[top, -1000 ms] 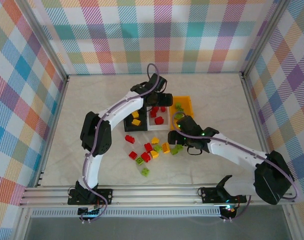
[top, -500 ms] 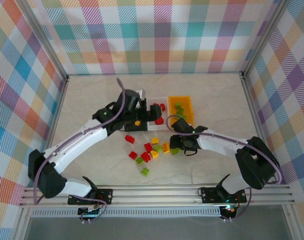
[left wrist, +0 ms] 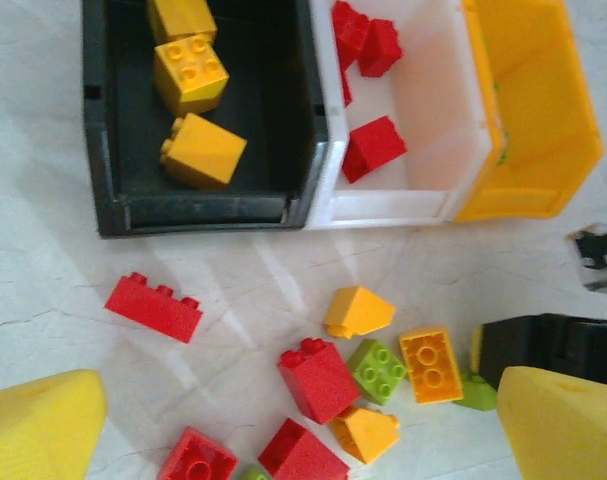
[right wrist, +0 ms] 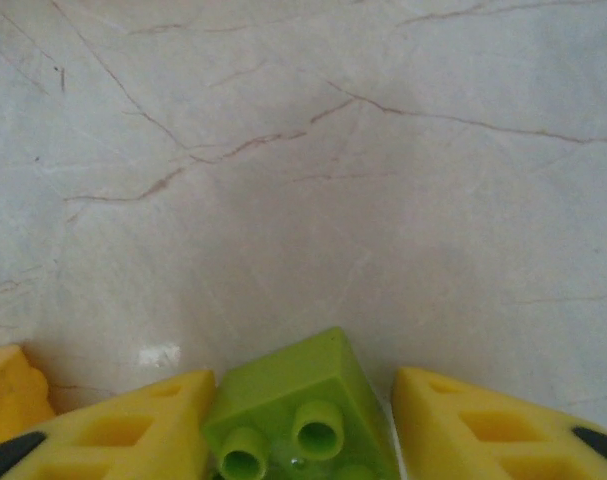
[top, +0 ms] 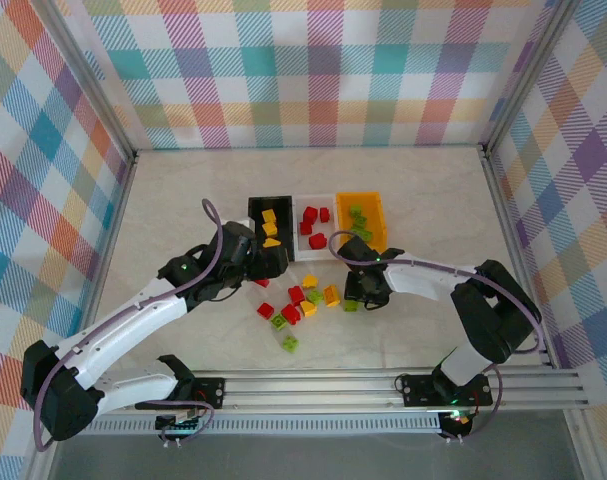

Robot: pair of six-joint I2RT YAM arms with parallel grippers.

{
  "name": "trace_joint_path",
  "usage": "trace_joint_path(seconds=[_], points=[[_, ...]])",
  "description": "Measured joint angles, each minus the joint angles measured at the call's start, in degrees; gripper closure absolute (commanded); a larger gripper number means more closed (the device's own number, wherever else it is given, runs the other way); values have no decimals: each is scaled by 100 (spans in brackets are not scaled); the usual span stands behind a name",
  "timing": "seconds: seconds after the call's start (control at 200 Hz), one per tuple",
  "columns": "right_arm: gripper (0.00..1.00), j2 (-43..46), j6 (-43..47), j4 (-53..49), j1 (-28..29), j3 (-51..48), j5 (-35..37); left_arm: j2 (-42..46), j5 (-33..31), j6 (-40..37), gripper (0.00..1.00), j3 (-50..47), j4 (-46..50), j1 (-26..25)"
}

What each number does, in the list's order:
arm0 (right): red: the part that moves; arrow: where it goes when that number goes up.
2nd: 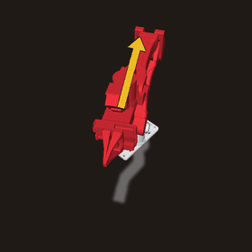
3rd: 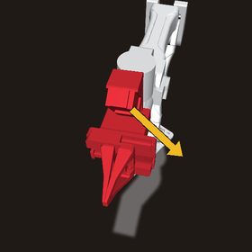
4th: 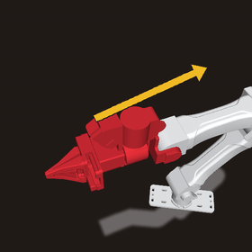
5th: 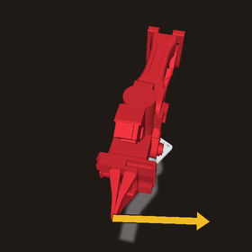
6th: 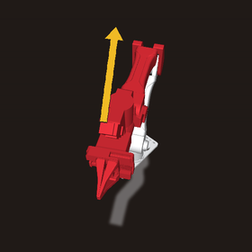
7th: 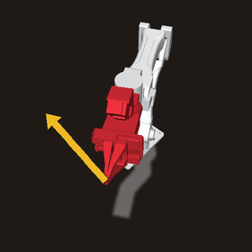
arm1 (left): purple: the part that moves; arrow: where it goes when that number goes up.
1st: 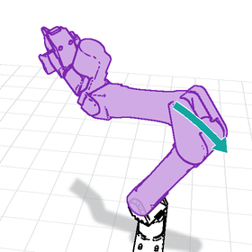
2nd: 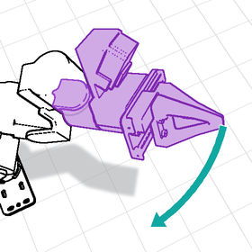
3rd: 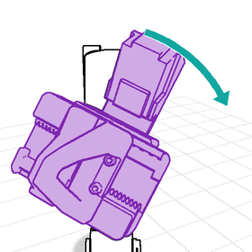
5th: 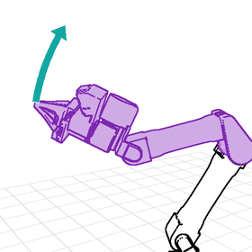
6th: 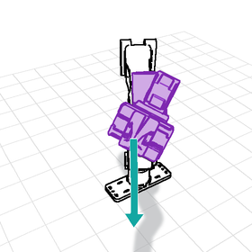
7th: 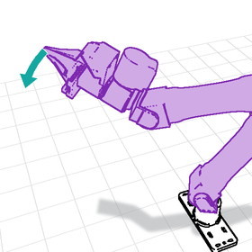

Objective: Sort the legos into containers by color

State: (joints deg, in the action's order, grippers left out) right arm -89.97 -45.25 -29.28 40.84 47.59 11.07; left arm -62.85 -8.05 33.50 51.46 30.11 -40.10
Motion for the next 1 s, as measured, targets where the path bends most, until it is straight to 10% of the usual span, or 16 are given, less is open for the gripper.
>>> trace_joint_path(seconds=[0.45,0.755,1.0], points=[[62,1049,404,-726,-514,610,24,273,-107,-31,0,-444,173,0],[59,-741,938,-341,-1462,2820,74,304,-101,-24,0,-634,302,0],[17,-1779,1196,-356,-1631,3578,70,522,-105,-20,0,-721,411,0]])
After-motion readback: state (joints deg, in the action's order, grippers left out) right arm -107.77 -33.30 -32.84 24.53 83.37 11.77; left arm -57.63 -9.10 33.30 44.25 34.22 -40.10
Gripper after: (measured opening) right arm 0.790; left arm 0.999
